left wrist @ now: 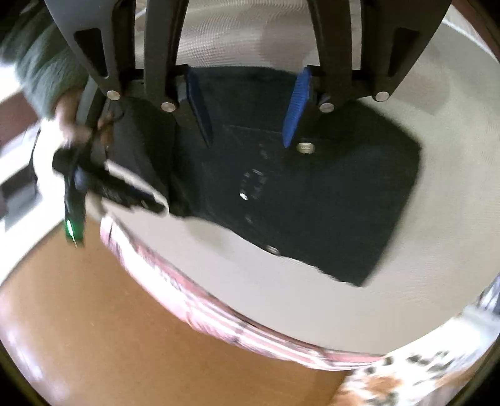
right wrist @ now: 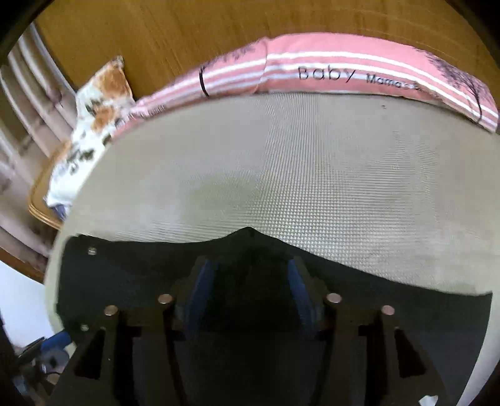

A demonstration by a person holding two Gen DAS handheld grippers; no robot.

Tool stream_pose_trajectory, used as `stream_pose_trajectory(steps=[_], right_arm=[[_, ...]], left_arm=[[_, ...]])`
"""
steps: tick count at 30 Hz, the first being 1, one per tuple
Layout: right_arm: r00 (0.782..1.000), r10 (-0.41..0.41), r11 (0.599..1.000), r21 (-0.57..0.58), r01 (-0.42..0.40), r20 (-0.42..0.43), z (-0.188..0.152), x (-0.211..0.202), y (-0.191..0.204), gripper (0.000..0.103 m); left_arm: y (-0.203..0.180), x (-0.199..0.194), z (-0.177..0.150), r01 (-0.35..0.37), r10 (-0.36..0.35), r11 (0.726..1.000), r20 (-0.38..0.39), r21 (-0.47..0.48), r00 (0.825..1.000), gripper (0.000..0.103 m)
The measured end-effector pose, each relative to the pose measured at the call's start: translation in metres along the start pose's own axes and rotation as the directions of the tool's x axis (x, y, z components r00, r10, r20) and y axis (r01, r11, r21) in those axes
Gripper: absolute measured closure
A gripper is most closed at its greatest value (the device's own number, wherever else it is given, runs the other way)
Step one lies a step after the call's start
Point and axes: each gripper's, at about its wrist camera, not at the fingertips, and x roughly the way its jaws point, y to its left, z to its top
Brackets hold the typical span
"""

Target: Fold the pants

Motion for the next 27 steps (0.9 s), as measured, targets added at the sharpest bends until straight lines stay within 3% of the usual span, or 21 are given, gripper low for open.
stream_pose_trajectory(steps=[3, 5, 9, 14, 21, 27], right_arm=[[0.999, 0.032, 0.999, 0.008, -0.032, 0.014, -0.007, -0.018, 0.001, 0.043], [0.998, 0.063, 0.998, 0.015, -0.063, 0.015, -0.015, -0.031, 0.002, 0.034], [0.994, 0.109, 0.993, 0.036, -0.109, 0.005, -0.031, -0.043, 0.000, 0.031], [0.988, 0.151, 0.983, 0.111, -0.149, -0.009, -0.053, -0.049, -0.009, 0.029], [0.985, 0.170, 0.964, 0.207, -0.164, -0.014, -0.071, -0.051, -0.026, 0.029], [0.987, 0.159, 0.966, 0.207, -0.154, -0.006, -0.071, -0.053, -0.026, 0.029]], left_arm=[[0.034, -0.016, -0.001, 0.038, -0.035, 0.987, 0.023, -0.153, 0.999, 0.048], [0.061, -0.023, -0.007, 0.079, -0.074, 0.957, 0.028, -0.281, 0.997, 0.047], [0.092, -0.027, -0.022, 0.109, -0.099, 0.897, 0.047, -0.427, 0.994, 0.041], [0.105, -0.021, -0.028, 0.108, -0.098, 0.860, 0.046, -0.498, 0.994, 0.039], [0.110, 0.000, -0.030, 0.128, -0.132, 0.835, 0.032, -0.535, 0.991, 0.039], [0.118, 0.011, -0.027, 0.163, -0.162, 0.815, 0.053, -0.556, 0.985, 0.037]])
